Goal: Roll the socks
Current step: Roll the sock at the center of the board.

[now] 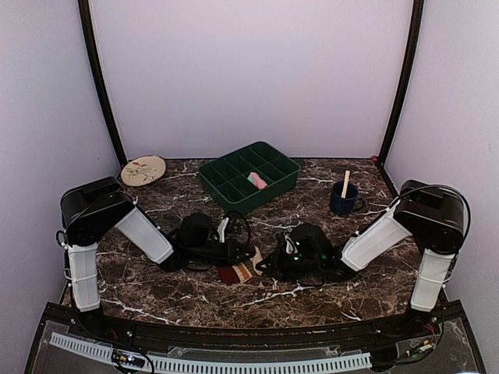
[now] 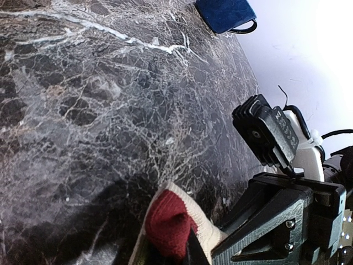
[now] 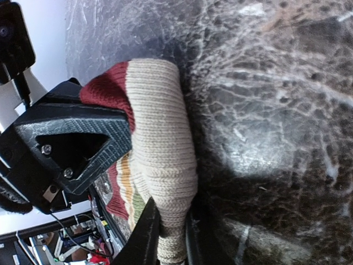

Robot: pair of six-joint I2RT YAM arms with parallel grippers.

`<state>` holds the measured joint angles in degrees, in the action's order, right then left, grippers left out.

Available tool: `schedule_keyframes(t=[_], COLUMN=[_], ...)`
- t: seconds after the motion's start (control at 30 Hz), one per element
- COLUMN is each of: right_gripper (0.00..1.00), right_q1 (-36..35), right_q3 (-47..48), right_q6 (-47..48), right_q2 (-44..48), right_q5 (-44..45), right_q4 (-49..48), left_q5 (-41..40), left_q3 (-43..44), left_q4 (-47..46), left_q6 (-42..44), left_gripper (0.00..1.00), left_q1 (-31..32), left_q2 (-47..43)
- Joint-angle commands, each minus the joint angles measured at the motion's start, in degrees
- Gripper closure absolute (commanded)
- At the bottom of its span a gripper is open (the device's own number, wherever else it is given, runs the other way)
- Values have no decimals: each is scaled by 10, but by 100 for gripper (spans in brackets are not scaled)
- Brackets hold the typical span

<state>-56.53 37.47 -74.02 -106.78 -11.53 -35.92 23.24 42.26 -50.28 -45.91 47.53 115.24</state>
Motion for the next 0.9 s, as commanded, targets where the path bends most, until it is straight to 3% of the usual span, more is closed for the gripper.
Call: schedule_keyframes(t=[0.0,0.53,0.87], right_gripper=[90,95,95], right_q1=[-14,-26,-88], right_q3=[-1,93,123], right_q6=[54,257,394], right_q2=[-9,23,31], right_q5=[44,177,323], right_q4=[158,336,366], left_q5=[6,-57,-2], left_q3=[-20,-23,57], left_q4=[84,344,481], left_q6=[-11,28,9], left_gripper=[90,65,57], left_q1=[5,0,-26], left_q2=[27,-152,-187])
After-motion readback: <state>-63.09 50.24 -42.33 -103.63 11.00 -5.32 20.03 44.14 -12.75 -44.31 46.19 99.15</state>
